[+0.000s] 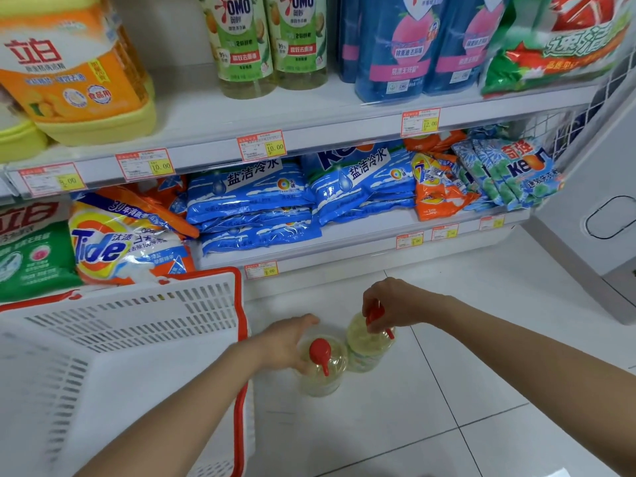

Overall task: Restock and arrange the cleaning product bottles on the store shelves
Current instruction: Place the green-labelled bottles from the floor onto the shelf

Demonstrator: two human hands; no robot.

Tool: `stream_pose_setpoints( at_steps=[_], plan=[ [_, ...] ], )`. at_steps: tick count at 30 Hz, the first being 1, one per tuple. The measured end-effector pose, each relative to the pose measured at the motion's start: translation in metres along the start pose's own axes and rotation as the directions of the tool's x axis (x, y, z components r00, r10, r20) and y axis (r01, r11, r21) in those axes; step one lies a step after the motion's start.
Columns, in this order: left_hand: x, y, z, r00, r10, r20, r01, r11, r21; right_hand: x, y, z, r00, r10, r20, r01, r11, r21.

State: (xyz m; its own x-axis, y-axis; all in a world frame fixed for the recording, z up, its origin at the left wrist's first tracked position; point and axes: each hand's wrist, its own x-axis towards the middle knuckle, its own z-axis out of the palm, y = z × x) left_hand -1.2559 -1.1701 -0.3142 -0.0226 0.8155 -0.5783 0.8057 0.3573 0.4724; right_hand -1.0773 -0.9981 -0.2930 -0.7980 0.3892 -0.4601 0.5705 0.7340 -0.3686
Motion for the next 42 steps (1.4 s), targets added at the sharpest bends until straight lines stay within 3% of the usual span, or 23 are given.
stream_pose_setpoints(
  at_steps=[2,3,5,6,8,10,11,13,15,17,19,26,30,33,37,40,42],
  plan=[
    [-0.009,0.002,-0.032,1.0,0.025,0.004,-0.025,0.988,0.151,-0.001,0.0,-0.005,0.999,0.007,0.05,-0.008,1.0,0.014],
    [-0.014,0.003,-0.049,0.997,0.058,-0.059,-0.045,0.979,0.198,-0.001,-0.002,-0.011,0.997,0.011,0.073,-0.013,1.0,0.019],
    [-0.025,0.006,-0.081,0.935,0.16,-0.316,-0.101,0.976,0.195,0.003,-0.007,-0.031,1.0,-0.007,0.028,0.006,0.999,0.035],
    [-0.03,0.008,-0.097,0.858,0.214,-0.468,-0.141,0.972,0.186,0.006,-0.012,-0.045,0.998,-0.032,-0.046,0.035,0.997,0.065],
    [-0.037,0.01,-0.131,0.625,0.33,-0.707,-0.18,0.943,0.281,0.01,-0.029,-0.078,0.961,-0.088,-0.262,0.134,0.977,0.164],
    [-0.042,0.007,-0.164,0.426,0.403,-0.81,-0.102,0.911,0.4,0.016,-0.053,-0.114,0.872,-0.112,-0.477,0.263,0.928,0.264],
    [-0.043,0.003,-0.179,0.386,0.404,-0.829,-0.038,0.905,0.423,0.019,-0.066,-0.131,0.821,-0.112,-0.559,0.327,0.895,0.302],
    [-0.045,-0.01,-0.203,0.392,0.358,-0.847,0.087,0.902,0.422,0.029,-0.093,-0.161,0.741,-0.098,-0.665,0.431,0.828,0.358],
    [-0.043,-0.028,-0.217,0.458,0.279,-0.844,0.206,0.89,0.406,0.046,-0.114,-0.189,0.688,-0.093,-0.72,0.498,0.782,0.374],
    [-0.04,-0.045,-0.222,0.525,0.199,-0.828,0.277,0.88,0.386,0.071,-0.131,-0.213,0.672,-0.067,-0.738,0.501,0.774,0.386],
    [-0.036,-0.056,-0.221,0.547,0.196,-0.814,0.279,0.874,0.398,0.096,-0.144,-0.234,0.674,-0.036,-0.738,0.487,0.773,0.406],
    [-0.027,-0.067,-0.219,0.496,0.263,-0.827,0.263,0.862,0.432,0.177,-0.172,-0.276,0.66,0.128,-0.74,0.423,0.751,0.507],
    [-0.026,-0.069,-0.219,0.472,0.274,-0.838,0.254,0.868,0.426,0.205,-0.184,-0.28,0.557,0.288,-0.779,0.28,0.818,0.502],
    [-0.025,-0.07,-0.219,0.453,0.281,-0.846,0.247,0.872,0.422,0.213,-0.185,-0.28,0.466,0.316,-0.827,0.295,0.826,0.481],
    [-0.024,-0.068,-0.219,0.456,0.262,-0.85,0.249,0.88,0.405,0.219,-0.189,-0.271,0.501,0.287,-0.817,0.339,0.803,0.49],
    [-0.027,-0.065,-0.219,0.477,0.244,-0.844,0.242,0.887,0.393,0.217,-0.187,-0.272,0.547,0.281,-0.789,0.255,0.842,0.476],
    [-0.029,-0.064,-0.219,0.493,0.232,-0.838,0.231,0.894,0.383,0.215,-0.185,-0.272,0.588,0.266,-0.764,0.287,0.815,0.504]
  ],
)
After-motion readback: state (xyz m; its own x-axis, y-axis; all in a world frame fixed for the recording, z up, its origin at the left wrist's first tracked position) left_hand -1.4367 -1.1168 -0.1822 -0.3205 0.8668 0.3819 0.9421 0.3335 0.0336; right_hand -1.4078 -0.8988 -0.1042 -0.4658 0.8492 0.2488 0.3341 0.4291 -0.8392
